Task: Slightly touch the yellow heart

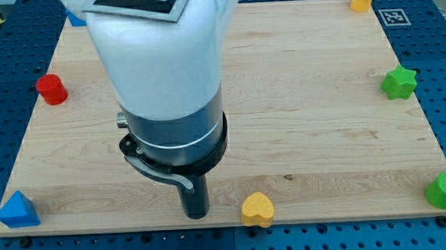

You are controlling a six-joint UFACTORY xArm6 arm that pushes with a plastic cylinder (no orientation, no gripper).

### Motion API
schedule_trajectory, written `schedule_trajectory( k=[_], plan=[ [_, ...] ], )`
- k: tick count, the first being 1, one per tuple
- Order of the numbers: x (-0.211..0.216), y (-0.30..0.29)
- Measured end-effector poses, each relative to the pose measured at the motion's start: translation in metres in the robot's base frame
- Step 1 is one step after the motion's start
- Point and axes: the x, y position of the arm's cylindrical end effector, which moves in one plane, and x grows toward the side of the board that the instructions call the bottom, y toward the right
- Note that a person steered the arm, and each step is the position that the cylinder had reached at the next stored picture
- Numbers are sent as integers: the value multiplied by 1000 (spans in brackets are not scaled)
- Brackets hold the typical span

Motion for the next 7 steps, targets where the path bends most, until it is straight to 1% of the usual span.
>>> schedule_trajectory(
  k=[1, 3, 7],
  plan=[
    [7, 2],
    [7, 9],
    [7, 42]
  ],
)
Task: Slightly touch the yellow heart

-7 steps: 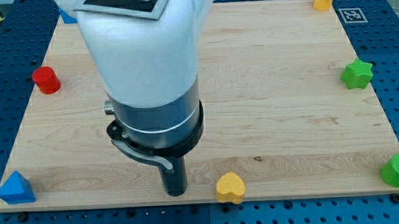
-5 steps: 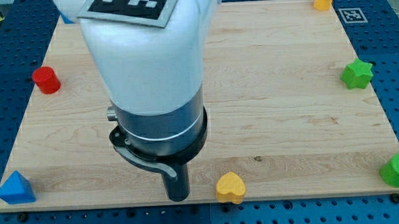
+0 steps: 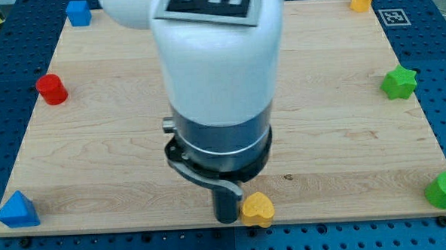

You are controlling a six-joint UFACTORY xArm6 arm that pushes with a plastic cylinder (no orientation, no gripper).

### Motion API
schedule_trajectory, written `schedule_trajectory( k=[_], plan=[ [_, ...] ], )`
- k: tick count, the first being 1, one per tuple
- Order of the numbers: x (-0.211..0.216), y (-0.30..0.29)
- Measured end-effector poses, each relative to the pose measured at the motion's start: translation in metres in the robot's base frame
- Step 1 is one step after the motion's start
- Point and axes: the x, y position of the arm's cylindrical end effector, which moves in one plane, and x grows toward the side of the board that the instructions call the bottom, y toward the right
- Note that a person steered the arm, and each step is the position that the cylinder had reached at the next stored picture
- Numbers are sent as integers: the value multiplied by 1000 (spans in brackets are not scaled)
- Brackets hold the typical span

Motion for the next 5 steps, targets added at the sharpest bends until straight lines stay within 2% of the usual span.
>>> schedule_trajectory(
  k=[4, 5],
  plan=[
    [0, 8],
    [0, -14]
  ],
)
